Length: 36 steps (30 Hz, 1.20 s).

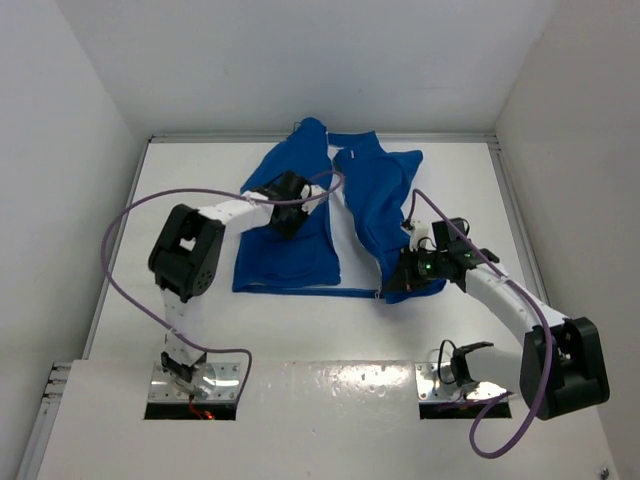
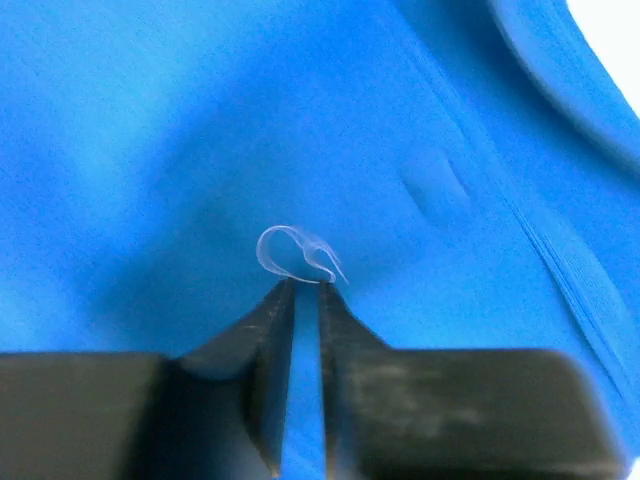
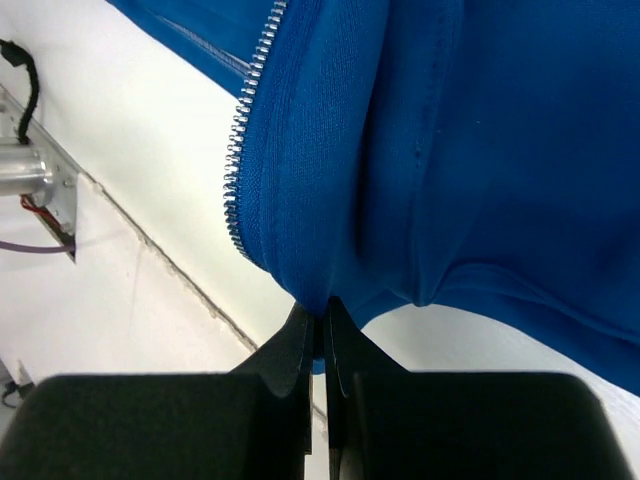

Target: Zip up the jacket

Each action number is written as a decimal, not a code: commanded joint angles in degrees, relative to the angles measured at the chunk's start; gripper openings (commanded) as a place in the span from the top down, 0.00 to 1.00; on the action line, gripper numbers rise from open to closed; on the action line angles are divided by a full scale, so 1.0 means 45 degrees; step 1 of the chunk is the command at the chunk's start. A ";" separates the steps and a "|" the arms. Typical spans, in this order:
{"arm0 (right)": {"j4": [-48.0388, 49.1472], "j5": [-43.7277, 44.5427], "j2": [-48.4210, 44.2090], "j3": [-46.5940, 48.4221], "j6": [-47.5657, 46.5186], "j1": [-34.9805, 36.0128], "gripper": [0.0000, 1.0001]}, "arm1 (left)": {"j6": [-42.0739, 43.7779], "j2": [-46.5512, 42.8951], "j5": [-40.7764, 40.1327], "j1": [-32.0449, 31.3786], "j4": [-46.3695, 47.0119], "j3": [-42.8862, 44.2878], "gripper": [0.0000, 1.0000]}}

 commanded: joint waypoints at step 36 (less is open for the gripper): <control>0.0812 0.1821 0.0200 0.0593 0.0461 -0.0017 1.00 | -0.6229 -0.1681 -0.3237 -0.2880 -0.2086 -0.1319 1.00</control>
